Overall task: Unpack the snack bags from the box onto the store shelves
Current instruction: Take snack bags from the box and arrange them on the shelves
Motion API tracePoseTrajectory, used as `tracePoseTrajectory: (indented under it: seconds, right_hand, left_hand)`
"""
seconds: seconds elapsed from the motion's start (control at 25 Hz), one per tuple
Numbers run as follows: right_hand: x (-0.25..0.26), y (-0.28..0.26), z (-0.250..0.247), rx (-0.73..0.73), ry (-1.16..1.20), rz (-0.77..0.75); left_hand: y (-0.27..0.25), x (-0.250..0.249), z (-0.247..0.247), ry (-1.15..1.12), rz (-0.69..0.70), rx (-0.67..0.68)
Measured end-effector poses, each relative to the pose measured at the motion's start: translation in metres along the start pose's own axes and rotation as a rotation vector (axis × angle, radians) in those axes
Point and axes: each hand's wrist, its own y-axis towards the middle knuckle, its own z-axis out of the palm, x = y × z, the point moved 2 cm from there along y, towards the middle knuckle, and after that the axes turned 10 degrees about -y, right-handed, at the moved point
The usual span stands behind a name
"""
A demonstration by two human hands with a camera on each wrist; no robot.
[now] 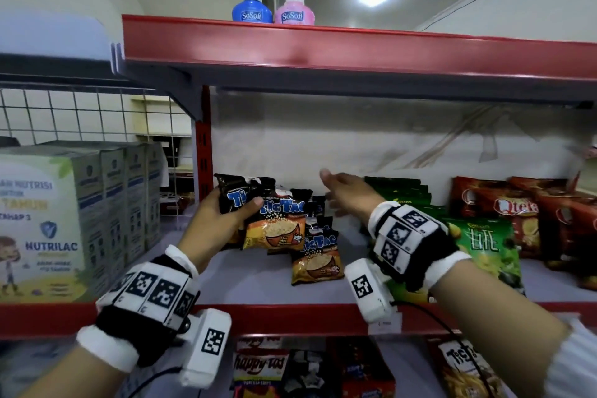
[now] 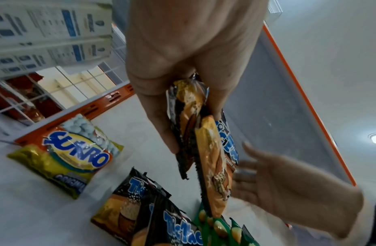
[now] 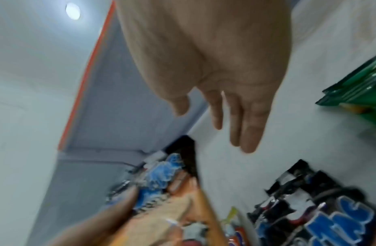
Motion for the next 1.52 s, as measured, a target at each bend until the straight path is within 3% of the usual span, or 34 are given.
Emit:
tracePoseTrajectory:
  seconds: [0.08,0.16,0.32,0.44,0.56,0.72,0.84,0.92,1.04,1.32,1.44,1.52]
  right_hand:
    - [0.012,-0.019,-0.001,0.051,0.195,-0.107]
    - [0.011,-0.029,0.007,0.073,0.134,-0.165]
    - [-0.012,-0.038,0.011,0.006,-0.046,-0.138]
    - [-0.033,-0.038,0.011,0.055,-0.198,-0.122]
    - [-0.042,-0.036,0.018,0.055,-0.262,-0.086]
    - [-0.049,-0.024,0.033,0.016,-0.364,-0.059]
    - [-0.054,-0.017,0.039,-0.012,-0.357,-0.004]
    - [-0.056,-0.014,0.045,0.011,-0.384,-0.002]
    - [-0.058,-0.014,0.052,0.028,-0.438,-0.035]
    - [-0.056,-0.023,0.052,0.002,-0.398,-0.076]
    - [-0.051,-0.031,0.044,-0.092,-0.363,-0.139]
    - [-0.047,-0.036,0.036,-0.220,-0.214,-0.211]
  left_hand:
    - [0.001,0.000,0.012,-0.007,-0.004,0.046]
    - [0.000,0.000,0.024,-0.053,-0.024,0.093]
    - [0.008,0.010,0.036,0.001,-0.166,0.221]
    - [0.023,0.031,0.035,0.216,-0.393,0.267]
    - [0.033,0.052,0.037,0.387,-0.475,0.341]
    - [0.035,0.060,0.046,0.107,-0.679,0.322]
    - [0.036,0.064,0.046,0.402,-0.735,0.388]
    - [0.039,0.067,0.042,0.643,-0.649,0.403]
    - [0.043,0.070,0.038,0.649,-0.511,0.360]
    - [0.040,0.059,0.038,0.504,-0.586,0.276]
    - [0.037,0.044,0.040,0.824,-0.461,0.163]
    - [0.033,0.033,0.047,0.729,-0.327,0.089]
